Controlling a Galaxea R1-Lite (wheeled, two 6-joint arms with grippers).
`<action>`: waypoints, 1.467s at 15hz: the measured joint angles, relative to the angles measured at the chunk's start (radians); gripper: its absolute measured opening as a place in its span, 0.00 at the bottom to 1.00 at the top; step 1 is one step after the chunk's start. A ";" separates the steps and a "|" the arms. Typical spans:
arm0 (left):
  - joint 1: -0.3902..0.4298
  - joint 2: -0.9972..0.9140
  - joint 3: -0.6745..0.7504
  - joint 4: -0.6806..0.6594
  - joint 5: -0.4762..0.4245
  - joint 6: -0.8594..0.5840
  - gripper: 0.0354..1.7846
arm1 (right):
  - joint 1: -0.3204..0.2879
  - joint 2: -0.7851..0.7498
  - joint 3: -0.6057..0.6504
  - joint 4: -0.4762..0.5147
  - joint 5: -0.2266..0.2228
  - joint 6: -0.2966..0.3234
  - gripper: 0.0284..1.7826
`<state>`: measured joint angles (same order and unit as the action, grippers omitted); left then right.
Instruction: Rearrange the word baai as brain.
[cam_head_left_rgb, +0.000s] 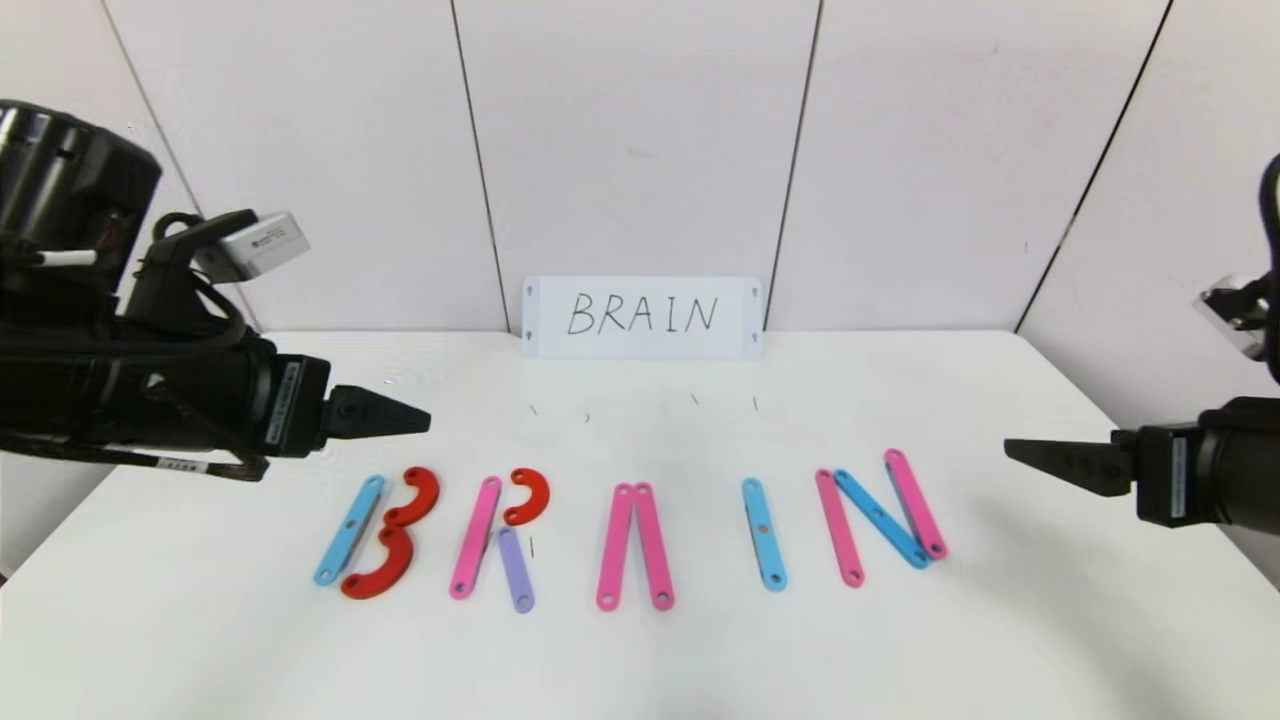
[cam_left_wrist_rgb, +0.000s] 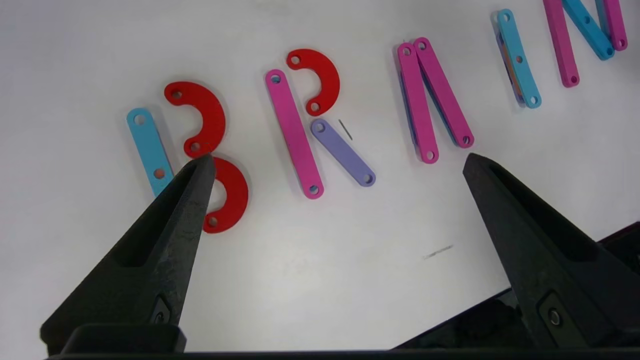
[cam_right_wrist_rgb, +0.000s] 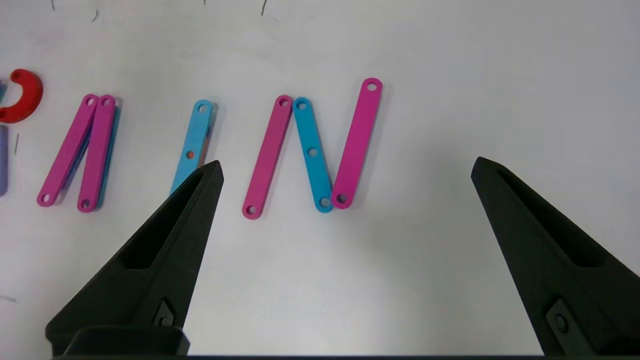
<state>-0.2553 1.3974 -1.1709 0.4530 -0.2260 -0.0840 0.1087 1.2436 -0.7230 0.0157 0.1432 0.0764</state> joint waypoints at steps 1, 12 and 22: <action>0.000 -0.042 0.032 0.000 0.000 0.005 0.97 | 0.000 -0.041 0.005 0.034 -0.002 0.000 0.98; 0.003 -0.702 0.305 0.146 0.030 0.042 0.97 | -0.013 -0.606 0.093 0.316 -0.129 0.001 0.98; 0.127 -1.057 0.371 0.230 0.263 0.045 0.97 | -0.085 -0.960 0.099 0.423 -0.302 -0.001 0.98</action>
<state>-0.1283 0.3406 -0.7996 0.6826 0.0374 -0.0394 0.0234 0.2832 -0.6245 0.4391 -0.1587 0.0755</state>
